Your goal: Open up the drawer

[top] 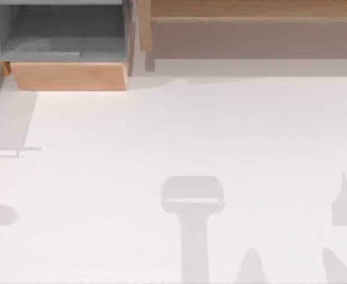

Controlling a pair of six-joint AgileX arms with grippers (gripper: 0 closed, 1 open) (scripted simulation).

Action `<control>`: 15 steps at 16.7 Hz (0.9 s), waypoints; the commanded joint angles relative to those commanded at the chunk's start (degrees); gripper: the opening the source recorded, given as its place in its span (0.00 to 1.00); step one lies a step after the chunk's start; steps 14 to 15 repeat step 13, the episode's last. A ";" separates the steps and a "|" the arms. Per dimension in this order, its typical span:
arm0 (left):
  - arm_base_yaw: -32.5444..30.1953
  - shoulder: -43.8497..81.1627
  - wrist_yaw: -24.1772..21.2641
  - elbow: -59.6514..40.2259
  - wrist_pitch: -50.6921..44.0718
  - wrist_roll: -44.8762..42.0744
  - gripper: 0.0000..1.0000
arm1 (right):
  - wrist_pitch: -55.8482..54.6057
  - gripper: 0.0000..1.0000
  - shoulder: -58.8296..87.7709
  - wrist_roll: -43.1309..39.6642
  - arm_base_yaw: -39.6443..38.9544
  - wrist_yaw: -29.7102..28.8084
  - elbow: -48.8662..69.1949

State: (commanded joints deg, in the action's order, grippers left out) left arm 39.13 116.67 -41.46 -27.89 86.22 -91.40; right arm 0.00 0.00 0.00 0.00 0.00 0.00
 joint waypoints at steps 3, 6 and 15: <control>0.00 0.00 0.00 0.00 0.00 0.00 0.68 | 0.00 1.00 0.00 0.00 0.00 0.00 0.00; 0.00 0.00 0.00 0.00 0.00 0.00 0.90 | 0.00 1.00 0.00 0.00 0.00 0.00 0.00; 0.00 0.00 0.00 0.00 0.00 0.00 1.00 | 0.00 1.00 0.00 0.00 0.00 0.00 0.00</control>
